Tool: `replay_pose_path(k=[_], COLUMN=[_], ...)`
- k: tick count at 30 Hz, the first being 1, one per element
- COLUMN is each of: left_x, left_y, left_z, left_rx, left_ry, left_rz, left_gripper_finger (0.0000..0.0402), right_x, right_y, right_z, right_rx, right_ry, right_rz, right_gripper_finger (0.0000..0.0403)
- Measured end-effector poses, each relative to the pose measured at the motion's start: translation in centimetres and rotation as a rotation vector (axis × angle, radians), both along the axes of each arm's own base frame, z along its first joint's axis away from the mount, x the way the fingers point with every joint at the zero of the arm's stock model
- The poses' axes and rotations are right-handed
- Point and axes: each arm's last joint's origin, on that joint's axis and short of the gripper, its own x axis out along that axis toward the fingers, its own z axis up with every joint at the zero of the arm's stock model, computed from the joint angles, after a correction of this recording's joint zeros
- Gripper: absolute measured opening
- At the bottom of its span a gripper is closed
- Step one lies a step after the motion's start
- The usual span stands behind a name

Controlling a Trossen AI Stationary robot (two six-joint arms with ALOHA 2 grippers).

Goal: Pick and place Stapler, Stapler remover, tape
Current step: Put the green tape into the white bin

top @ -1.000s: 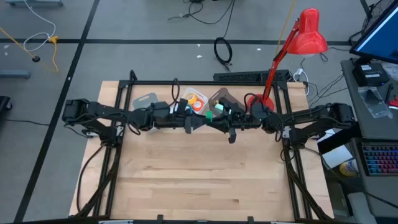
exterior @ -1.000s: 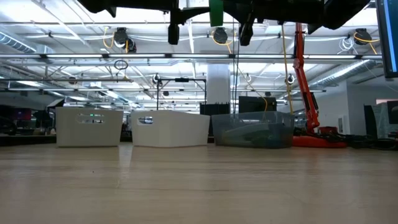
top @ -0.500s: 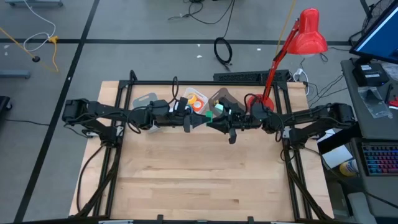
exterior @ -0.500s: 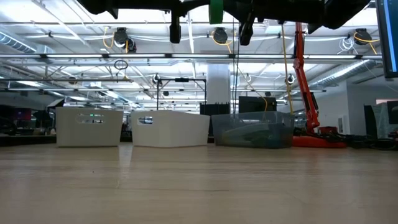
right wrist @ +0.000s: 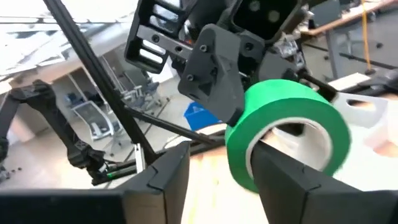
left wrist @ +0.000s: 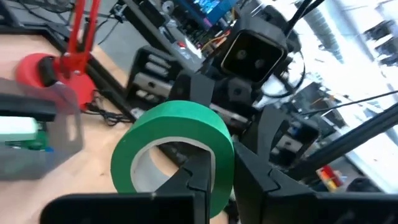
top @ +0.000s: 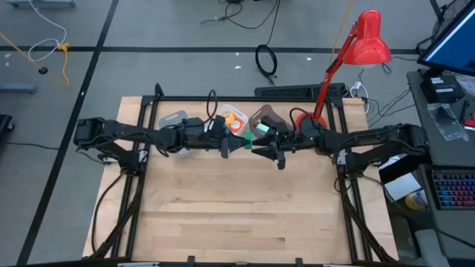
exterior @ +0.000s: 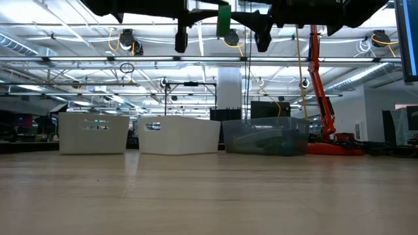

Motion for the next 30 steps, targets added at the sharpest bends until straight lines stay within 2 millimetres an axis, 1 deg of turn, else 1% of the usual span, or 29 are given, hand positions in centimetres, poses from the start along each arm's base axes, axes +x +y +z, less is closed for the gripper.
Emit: replay_pose_path(k=[6,10,13,19,22,24,26,28,30], left_x=[-0.6,-1.7,-2.6,-4.1,-4.4,-4.3,-3.5,-2.9,-1.7], left_y=[1.1,2.4,3.7,5.8,6.5,6.8,7.0,7.3,7.7], left_z=[-0.9,-1.5,-2.8,-4.3,-4.5,-4.2,-3.5,-3.4,-3.2], left_rx=[0.018,0.052,0.069,0.106,0.13,0.166,0.219,0.27,0.324], left_ry=[0.131,0.285,0.443,0.646,0.68,0.71,0.749,0.86,0.937], left_rz=[0.038,0.131,0.216,0.264,0.276,0.266,0.256,0.227,0.197], left_gripper_finger=[0.0038,0.0038,0.0038,0.0038,0.0038,0.0038,0.0038,0.0038,0.0038], right_x=[-1.8,-3.3,-4.5,-6.2,-6.6,-6.7,-6.8,-6.8,-6.8], right_y=[-0.7,-0.8,-0.6,-0.4,-0.4,-0.4,-0.5,-0.5,-0.6], right_z=[0.8,1.2,1.6,2.0,2.1,2.2,2.3,2.3,2.2], right_rx=[-0.035,-0.072,-0.111,-0.156,-0.16,-0.161,-0.16,-0.16,-0.159], right_ry=[0.062,0.123,0.15,0.196,0.204,0.196,0.197,0.195,0.2], right_rz=[-0.035,-0.045,-0.043,-0.044,-0.068,-0.07,-0.075,-0.076,-0.08], right_gripper_finger=[0.0176,0.0173,0.0169,0.0167,0.0167,0.0167,0.0167,0.0167,0.0167])
